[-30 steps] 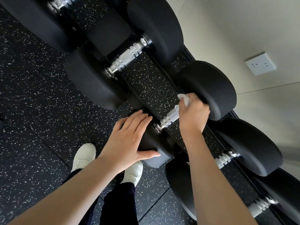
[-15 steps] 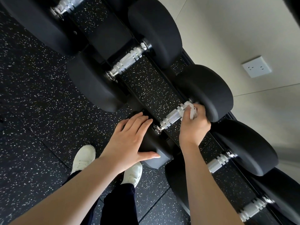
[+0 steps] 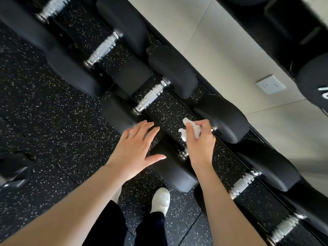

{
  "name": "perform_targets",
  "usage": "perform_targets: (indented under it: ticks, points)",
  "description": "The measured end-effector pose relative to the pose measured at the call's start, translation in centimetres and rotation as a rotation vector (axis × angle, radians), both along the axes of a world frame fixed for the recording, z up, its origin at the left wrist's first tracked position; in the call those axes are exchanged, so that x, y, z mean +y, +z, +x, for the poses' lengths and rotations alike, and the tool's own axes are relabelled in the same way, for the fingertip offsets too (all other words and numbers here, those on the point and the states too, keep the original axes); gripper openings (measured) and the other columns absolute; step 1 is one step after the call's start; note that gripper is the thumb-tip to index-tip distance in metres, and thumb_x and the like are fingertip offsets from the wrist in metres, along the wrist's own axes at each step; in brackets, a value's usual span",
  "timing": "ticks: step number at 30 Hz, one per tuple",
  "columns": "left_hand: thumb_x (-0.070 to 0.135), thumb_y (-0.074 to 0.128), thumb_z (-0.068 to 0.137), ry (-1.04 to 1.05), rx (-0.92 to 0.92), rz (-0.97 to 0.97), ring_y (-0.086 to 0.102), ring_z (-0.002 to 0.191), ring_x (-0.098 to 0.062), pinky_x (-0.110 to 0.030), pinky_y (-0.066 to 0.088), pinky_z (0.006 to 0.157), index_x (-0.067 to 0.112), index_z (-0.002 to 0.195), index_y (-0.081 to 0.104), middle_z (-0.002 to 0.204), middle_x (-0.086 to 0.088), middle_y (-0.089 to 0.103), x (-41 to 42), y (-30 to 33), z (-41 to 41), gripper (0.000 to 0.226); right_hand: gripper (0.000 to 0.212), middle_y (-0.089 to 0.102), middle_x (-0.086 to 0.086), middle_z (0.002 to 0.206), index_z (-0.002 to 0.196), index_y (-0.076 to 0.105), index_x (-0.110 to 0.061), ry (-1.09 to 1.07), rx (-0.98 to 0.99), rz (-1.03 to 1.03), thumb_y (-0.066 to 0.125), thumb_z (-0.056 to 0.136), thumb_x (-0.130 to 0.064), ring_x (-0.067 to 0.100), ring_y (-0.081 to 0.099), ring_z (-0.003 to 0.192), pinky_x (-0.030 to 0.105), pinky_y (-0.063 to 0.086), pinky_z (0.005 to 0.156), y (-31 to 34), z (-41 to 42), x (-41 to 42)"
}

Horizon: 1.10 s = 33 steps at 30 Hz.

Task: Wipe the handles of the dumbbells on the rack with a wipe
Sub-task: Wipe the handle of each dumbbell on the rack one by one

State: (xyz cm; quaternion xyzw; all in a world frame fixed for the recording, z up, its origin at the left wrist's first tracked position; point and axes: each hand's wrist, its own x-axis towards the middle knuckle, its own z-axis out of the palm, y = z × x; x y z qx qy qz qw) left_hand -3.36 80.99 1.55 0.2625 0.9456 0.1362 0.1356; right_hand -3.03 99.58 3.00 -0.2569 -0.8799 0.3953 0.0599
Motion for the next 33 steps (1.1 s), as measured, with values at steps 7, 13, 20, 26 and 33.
perform_targets:
  ticks: [7, 13, 20, 26, 33]
  points:
    - [0.065, 0.048, 0.079, -0.016, 0.039, -0.094, 0.048, 0.128, -0.032, -0.047, 0.044, 0.096, 0.009, 0.134, 0.051, 0.136, -0.012, 0.052, -5.8, 0.5, -4.3, 0.078, 0.01, 0.052, -0.01, 0.065, 0.091, 0.05, -0.014, -0.032, -0.076, -0.073, 0.056, 0.092, -0.021, 0.003, 0.049, 0.059, 0.01, 0.038, 0.05, 0.6, -2.4, -5.3]
    - [0.065, 0.045, 0.082, -0.003, 0.036, -0.143, 0.041, 0.135, -0.032, -0.048, 0.041, 0.102, 0.007, 0.141, 0.045, 0.146, -0.013, 0.043, -7.2, -1.5, -6.2, 0.083, 0.006, 0.053, -0.003, 0.069, 0.099, 0.049, -0.01, -0.037, -0.053, -0.119, 0.05, 0.094, -0.012, 0.003, 0.05, 0.06, 0.005, 0.035, 0.045, -0.5, -5.1, -7.3]
    - [0.07, 0.028, 0.083, 0.029, 0.013, -0.126, 0.034, 0.14, -0.031, -0.051, 0.041, 0.104, 0.01, 0.147, 0.03, 0.152, -0.014, 0.035, -7.5, -3.7, -7.3, 0.087, 0.009, 0.066, 0.012, 0.096, 0.1, 0.057, -0.01, -0.112, 0.031, -0.046, 0.055, 0.091, -0.011, 0.024, 0.062, 0.083, 0.008, 0.036, 0.056, -3.9, -9.4, -7.2]
    - [0.07, 0.031, 0.083, 0.047, 0.006, -0.051, 0.026, 0.144, -0.029, -0.053, 0.042, 0.101, 0.015, 0.147, 0.027, 0.155, -0.011, 0.03, -7.6, -4.8, -7.3, 0.084, 0.013, 0.058, 0.009, 0.112, 0.098, 0.068, -0.007, -0.419, 0.123, -0.179, 0.061, 0.087, -0.004, 0.015, 0.056, 0.091, -0.004, 0.039, 0.065, -5.4, -12.2, -8.3]
    - [0.07, 0.037, 0.082, 0.072, 0.012, -0.021, 0.027, 0.143, -0.029, -0.051, 0.04, 0.101, 0.018, 0.144, 0.031, 0.153, -0.011, 0.033, -7.6, -5.1, -7.1, 0.081, 0.014, 0.067, 0.01, 0.102, 0.077, 0.064, -0.021, -0.814, 0.13, -0.434, 0.074, 0.078, -0.012, 0.02, 0.064, 0.094, 0.038, 0.055, 0.084, -6.4, -15.6, -9.8]
